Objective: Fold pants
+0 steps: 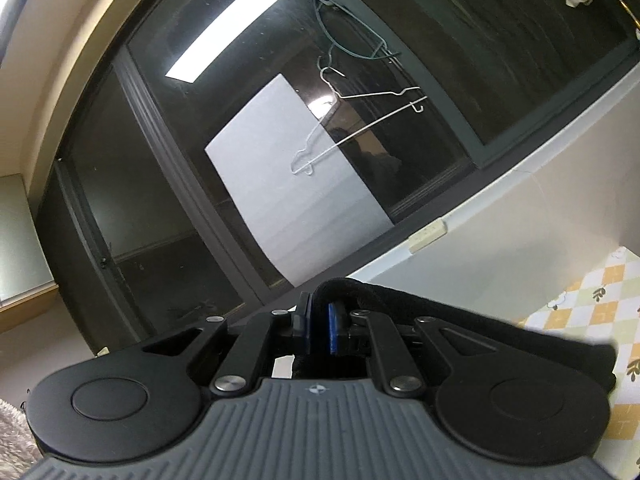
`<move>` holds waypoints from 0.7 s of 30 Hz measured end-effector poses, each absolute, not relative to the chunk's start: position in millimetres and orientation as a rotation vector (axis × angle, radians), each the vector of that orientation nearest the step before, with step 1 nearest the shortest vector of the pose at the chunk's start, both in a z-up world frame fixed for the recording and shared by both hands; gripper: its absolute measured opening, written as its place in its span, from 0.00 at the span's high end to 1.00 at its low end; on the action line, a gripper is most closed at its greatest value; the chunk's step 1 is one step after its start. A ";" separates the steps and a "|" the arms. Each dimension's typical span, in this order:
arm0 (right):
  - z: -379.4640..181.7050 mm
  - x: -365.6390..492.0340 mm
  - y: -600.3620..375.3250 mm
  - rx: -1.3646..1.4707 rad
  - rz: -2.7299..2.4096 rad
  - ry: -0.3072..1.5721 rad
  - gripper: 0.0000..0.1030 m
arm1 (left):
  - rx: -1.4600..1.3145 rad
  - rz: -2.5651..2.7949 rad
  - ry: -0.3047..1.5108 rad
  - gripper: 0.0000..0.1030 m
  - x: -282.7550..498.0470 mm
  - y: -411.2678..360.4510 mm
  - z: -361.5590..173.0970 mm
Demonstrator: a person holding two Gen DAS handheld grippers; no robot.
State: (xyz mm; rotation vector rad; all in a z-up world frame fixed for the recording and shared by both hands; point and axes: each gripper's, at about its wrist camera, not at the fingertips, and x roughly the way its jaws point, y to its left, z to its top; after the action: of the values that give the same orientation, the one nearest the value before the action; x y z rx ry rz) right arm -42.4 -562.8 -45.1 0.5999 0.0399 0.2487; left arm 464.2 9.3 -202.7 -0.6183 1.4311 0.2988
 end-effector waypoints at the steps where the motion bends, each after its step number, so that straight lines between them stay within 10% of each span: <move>1: -44.4 -42.8 -562.6 0.596 0.245 0.039 0.92 | -0.615 0.303 1.412 0.23 460.8 9.9 -201.0; 5: -47.0 -39.2 -569.4 0.629 0.211 0.042 0.92 | -0.785 0.279 1.272 0.81 434.4 41.9 -192.1; 21: -15.8 -4.5 -570.3 0.633 0.241 -0.111 0.92 | -0.838 0.183 0.269 0.84 307.6 113.3 -25.2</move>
State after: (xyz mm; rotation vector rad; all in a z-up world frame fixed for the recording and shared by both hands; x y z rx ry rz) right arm -4.5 -570.3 -15.8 0.6330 -0.1107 0.2410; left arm 307.6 113.3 -25.2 -0.8376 0.2688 0.1834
